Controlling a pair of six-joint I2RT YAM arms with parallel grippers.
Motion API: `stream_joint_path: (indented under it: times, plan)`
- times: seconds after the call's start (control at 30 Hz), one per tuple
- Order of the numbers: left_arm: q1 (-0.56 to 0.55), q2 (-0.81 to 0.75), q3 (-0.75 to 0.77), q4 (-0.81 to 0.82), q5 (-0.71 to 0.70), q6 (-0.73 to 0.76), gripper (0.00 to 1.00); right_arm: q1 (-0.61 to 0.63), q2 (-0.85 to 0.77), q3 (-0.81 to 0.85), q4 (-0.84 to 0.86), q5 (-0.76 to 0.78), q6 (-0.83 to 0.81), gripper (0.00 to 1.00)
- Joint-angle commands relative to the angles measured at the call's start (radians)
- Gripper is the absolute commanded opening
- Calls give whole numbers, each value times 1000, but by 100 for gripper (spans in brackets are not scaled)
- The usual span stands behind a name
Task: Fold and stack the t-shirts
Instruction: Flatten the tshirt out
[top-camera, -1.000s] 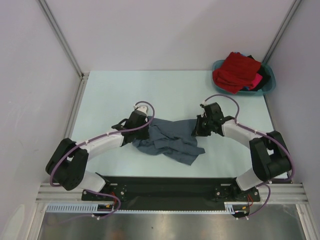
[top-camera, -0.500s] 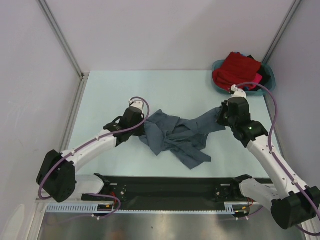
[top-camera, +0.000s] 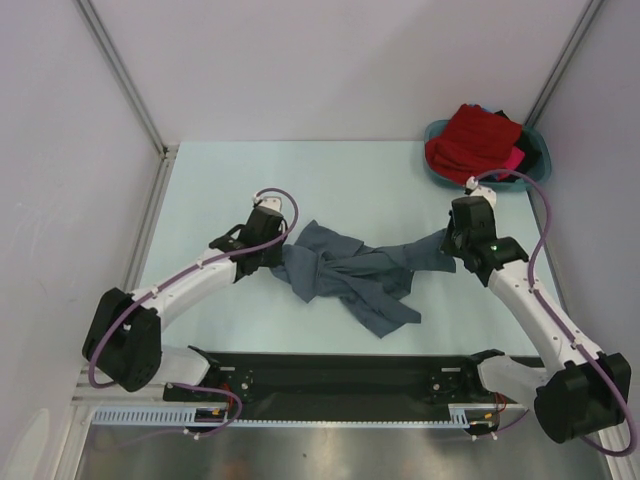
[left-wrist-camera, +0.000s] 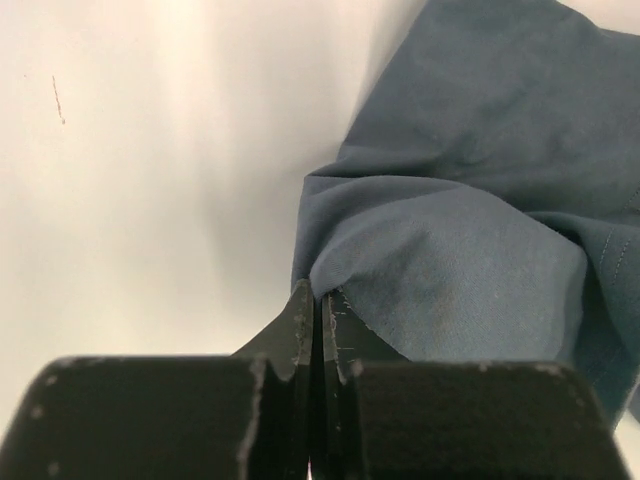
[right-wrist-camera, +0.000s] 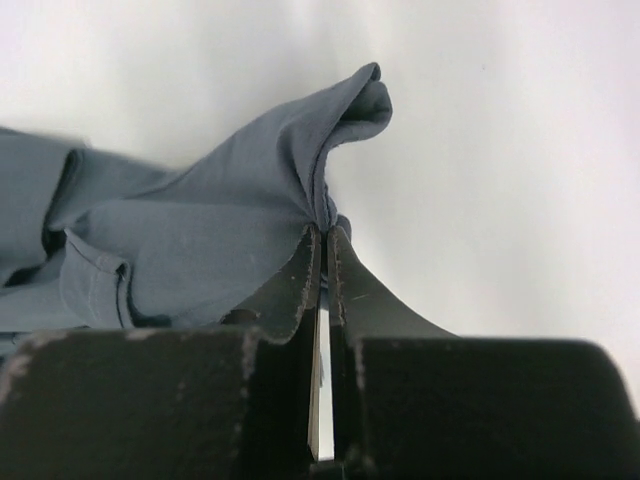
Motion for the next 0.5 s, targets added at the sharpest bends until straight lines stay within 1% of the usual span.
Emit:
stream_joint_path:
  times: [0.0, 0.03, 0.1, 0.13, 0.17, 0.2, 0.23, 0.27, 0.3, 0.37, 0.43, 0.47]
  plan:
    - [13, 6, 44, 7, -35, 22, 4, -43, 30, 8, 141, -78, -31, 0]
    - [16, 4, 43, 1, -44, 17, 6, -60, 65, 33, 152, -130, -21, 0]
    - [16, 0, 37, -2, -49, 17, 13, -68, 101, 53, 200, -190, -18, 0]
    - [16, -3, 32, -5, -44, 14, 15, -71, 121, 74, 208, -224, -18, 2]
    - [16, -5, 27, -3, -33, 13, 23, -73, 173, 109, 214, -276, -13, 5]
    - [16, -8, 15, 0, -29, 10, 43, -71, 203, 129, 233, -310, -15, 6]
    - [15, -22, 6, 1, -27, -4, 52, -71, 233, 152, 235, -314, -15, 3]
    - [16, -34, -5, 16, -26, -12, 60, -71, 294, 182, 243, -369, -15, 4]
    - [16, -46, -15, 26, -29, -19, 74, -71, 319, 198, 269, -392, -18, 4]
    - [15, -104, -42, 62, -26, -27, 77, -71, 369, 232, 286, -416, -15, 2]
    - [15, -146, -55, 88, -10, -20, 83, -74, 426, 278, 326, -461, -24, 2]
    - [16, -170, -57, 130, 5, -10, 85, -74, 444, 297, 332, -488, -22, 1]
